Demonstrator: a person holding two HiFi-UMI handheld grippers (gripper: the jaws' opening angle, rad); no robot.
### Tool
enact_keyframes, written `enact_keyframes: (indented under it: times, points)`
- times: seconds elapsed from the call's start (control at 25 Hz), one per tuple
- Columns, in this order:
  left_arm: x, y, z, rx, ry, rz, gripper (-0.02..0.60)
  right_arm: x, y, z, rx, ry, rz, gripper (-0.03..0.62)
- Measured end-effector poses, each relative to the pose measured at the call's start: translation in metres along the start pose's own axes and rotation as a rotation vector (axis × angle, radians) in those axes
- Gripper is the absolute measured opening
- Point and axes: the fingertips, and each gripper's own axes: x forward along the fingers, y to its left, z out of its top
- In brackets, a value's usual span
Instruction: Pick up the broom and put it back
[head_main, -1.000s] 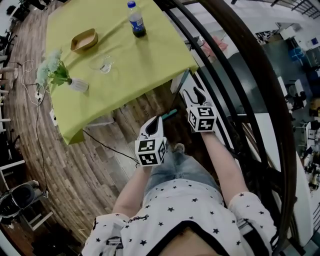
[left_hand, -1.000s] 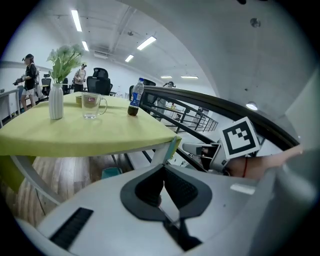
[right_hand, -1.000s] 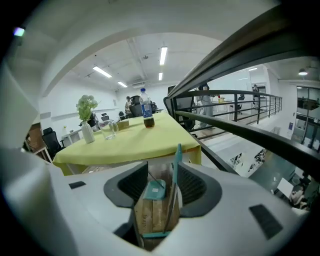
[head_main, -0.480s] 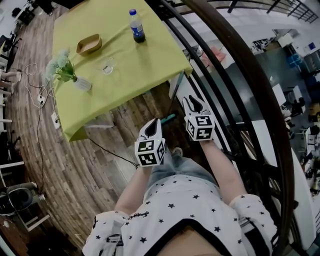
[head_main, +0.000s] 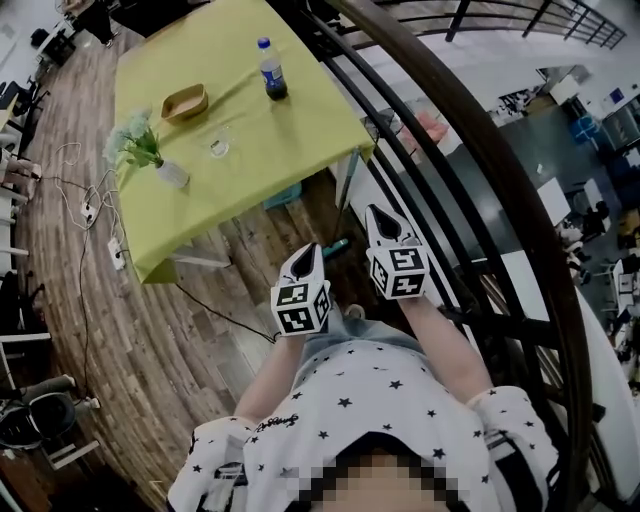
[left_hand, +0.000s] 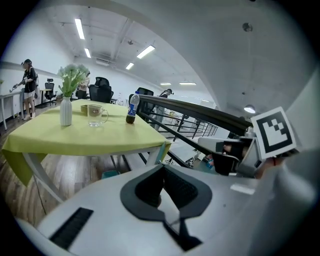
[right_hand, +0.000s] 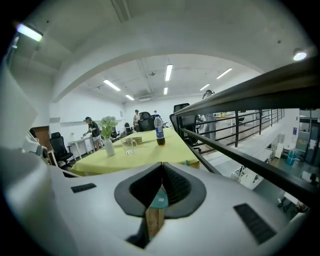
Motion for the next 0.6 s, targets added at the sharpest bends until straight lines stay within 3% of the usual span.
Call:
enact_keyframes:
  times: [0.6]
  points:
    - [-0.024,-0.037,0.009,0.041,-0.038,-0.052,0.012,-0.064,0.021,0.020,-0.047,-0.039,0.060,-0.006]
